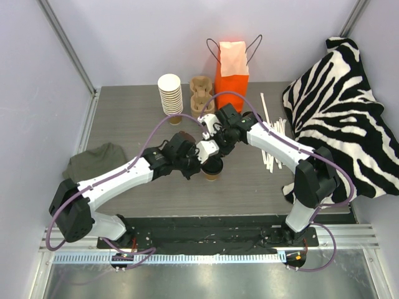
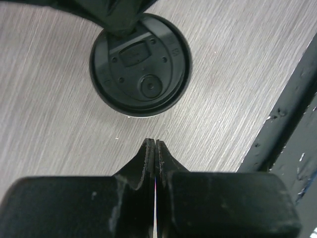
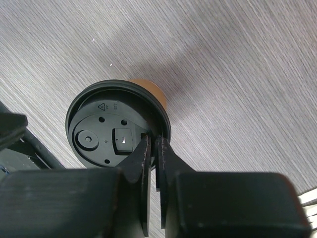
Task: Pack the takeout coffee
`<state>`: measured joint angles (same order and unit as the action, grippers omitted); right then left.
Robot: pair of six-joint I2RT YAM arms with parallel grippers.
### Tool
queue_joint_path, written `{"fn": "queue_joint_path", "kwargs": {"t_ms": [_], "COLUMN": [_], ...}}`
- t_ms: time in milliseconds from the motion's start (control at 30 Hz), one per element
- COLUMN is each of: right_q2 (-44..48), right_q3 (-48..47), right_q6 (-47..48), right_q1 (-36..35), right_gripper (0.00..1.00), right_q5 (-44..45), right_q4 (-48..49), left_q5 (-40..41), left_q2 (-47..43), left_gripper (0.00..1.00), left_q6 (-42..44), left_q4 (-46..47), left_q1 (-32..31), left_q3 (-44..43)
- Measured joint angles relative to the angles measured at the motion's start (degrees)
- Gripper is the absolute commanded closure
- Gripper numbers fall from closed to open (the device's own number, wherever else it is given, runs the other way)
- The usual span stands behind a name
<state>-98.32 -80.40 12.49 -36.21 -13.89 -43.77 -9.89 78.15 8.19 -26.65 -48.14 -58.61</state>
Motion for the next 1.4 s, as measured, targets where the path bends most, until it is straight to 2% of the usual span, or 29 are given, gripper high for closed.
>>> {"fn": "queue_joint_path", "kwargs": {"t_ms": [200,500,600,733,833,1100,1400], "right_q2": [-0.31,-0.61,-0.74,-0.74,-0.72,-0.48,-0.44], "right_q3": [0.0,-1.05,-1.88,-3.96,-5.22,-4.46,-1.25], "right_q6": [-0.59,-0.94,-1.14,-1.75,-2.64,-7.34,-10.08], "right_q1": [0.0,0.52,1.44,2.97,4.39,5.84,5.81], "right_gripper": [0.67,0.5,0.49,0.49,0.53,0.73,0.77], "right_q5": [0.07,-0.31,-1.05,-2.34,-4.52,-13.44,-18.56], "right_q4": [0.2,-1.18,-2.32,-3.39,-3.69,-3.43,-2.73], "left_q5": [0.9,0.33,-0.28,-1.07,-2.19,-4.24,-4.24], "left_q2": [0.0,-2.38,-4.02,-5.84,-6.75,-6.86,-4.28], "left_gripper": [1.0,0.99,0.99,0.99,0.99,1.0,1.0], "left_q6": [3.3,2.89,2.29,0.48,-1.49,-6.16,-8.31], "left_q4": [0.17,-0.02,0.0,-0.24,-0.28,-0.68,-1.46], "left_q1": [-2.12,-2.21,-2.21,-1.88,-1.33,-0.02,0.28], "left_q3": [0.0,0.04,0.31,1.01,1.38,1.42,1.4]}}
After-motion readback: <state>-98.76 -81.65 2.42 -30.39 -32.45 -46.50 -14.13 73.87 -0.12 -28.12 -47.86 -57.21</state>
